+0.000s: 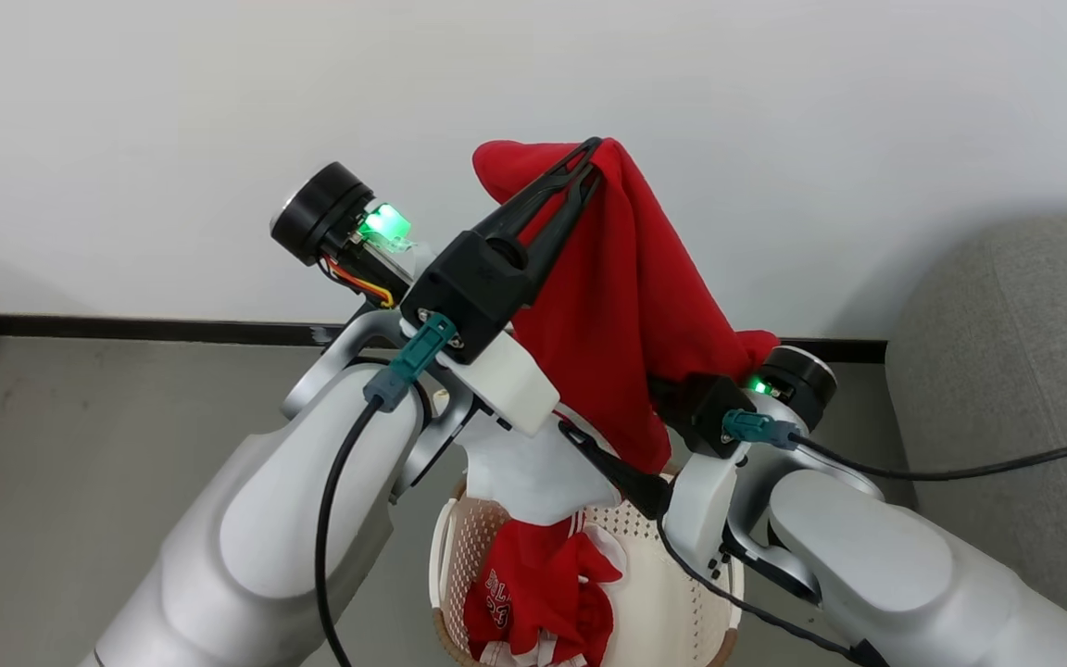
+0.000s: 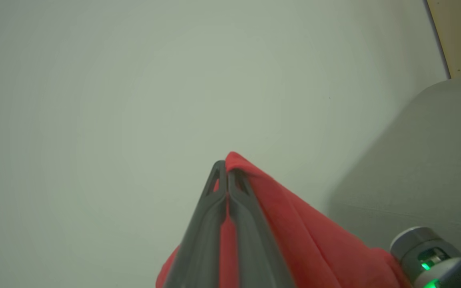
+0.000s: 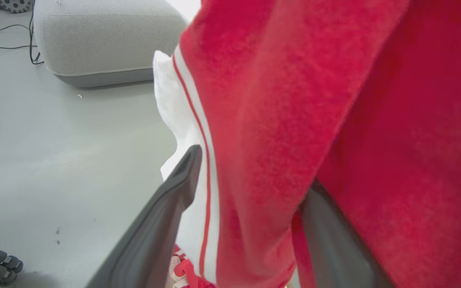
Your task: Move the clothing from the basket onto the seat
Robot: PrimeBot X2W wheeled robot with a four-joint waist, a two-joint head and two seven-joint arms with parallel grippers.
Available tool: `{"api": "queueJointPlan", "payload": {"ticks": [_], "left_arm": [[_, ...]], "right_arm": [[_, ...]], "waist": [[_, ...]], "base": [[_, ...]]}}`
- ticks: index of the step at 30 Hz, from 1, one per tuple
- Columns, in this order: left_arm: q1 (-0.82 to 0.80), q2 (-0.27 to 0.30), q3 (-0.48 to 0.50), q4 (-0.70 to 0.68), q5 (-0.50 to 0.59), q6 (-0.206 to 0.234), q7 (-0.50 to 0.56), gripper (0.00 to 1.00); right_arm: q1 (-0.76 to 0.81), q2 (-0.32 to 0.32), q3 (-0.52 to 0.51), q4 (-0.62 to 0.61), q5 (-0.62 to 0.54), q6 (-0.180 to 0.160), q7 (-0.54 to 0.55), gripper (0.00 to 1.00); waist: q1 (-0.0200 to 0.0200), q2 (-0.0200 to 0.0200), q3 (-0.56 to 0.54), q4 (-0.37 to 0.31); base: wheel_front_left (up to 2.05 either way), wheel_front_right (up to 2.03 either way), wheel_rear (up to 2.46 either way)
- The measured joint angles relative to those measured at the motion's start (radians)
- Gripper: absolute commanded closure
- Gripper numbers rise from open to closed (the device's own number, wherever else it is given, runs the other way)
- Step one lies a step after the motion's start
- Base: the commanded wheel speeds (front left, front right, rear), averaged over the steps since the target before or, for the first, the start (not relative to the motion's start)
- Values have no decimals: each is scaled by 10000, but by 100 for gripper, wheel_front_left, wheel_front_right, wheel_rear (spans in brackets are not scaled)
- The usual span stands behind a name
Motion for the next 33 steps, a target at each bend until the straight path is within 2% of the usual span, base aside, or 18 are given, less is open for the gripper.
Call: {"api": "queueJointPlan", "payload": {"ticks": [2, 3, 5, 13, 17, 20, 22, 23, 24, 25, 30, 33], "left_arm": [[0, -36, -56, -15, -84, -2, 19, 100], [0, -52, -77, -17, -128, -2, 59, 100], [0, -79, -125, -15, -293, -4, 92, 100], [207, -117, 174, 552, -826, 17, 339, 100], [777, -104, 449, 1097, -1243, 125, 339, 100], [1121, -88, 623, 1482, -1396, 203, 336, 81], [1283, -82, 708, 1684, -1553, 236, 322, 58], [1346, -82, 738, 1793, -1616, 272, 299, 52], [1404, -79, 755, 1879, -1657, 276, 276, 29], [1472, -77, 784, 1948, -1664, 276, 209, 1], [1712, -42, 790, 2230, -1783, 263, 25, 0], [2036, -48, 819, 2320, -1948, 180, -222, 0]], "right_arm": [[-61, 75, 245, 213, 71, 0, 0, 0], [-74, 123, 345, 293, 69, 0, 0, 5], [-157, 148, 654, 474, 36, 0, 0, 100], [-194, 125, 685, 669, 286, 0, -2, 100], [-81, -128, 313, 606, 489, 0, -2, 100], [110, -366, -61, 481, 719, 0, -13, 100], [313, -472, -316, 328, 894, 0, -15, 100], [416, -520, -451, 196, 947, 0, -15, 100], [502, -558, -591, 69, 965, 0, -15, 100], [571, -594, -744, -77, 978, 0, -15, 100], [902, -805, -1802, -815, 1185, 0, -19, 100], [1204, -1174, -2824, -1170, 1197, 0, -27, 100]], "waist": [[0, 0, -52, 107], [0, 0, -76, 157], [0, 0, -119, 258], [0, 0, -190, 491], [0, 0, -181, 436], [0, 0, -176, 359], [0, 0, -171, 298], [0, 0, -169, 265], [0, 0, -166, 229], [0, 0, -164, 190], [-1, 0, -153, -33], [0, 0, -144, -245]], "base": [[0, 0, 0], [0, 0, 0], [0, 0, 0], [0, 0, 0], [0, 0, 0], [0, 0, 0], [0, 0, 0], [0, 0, 0], [0, 0, 0], [0, 0, 0], [0, 0, 0], [0, 0, 0]]}}
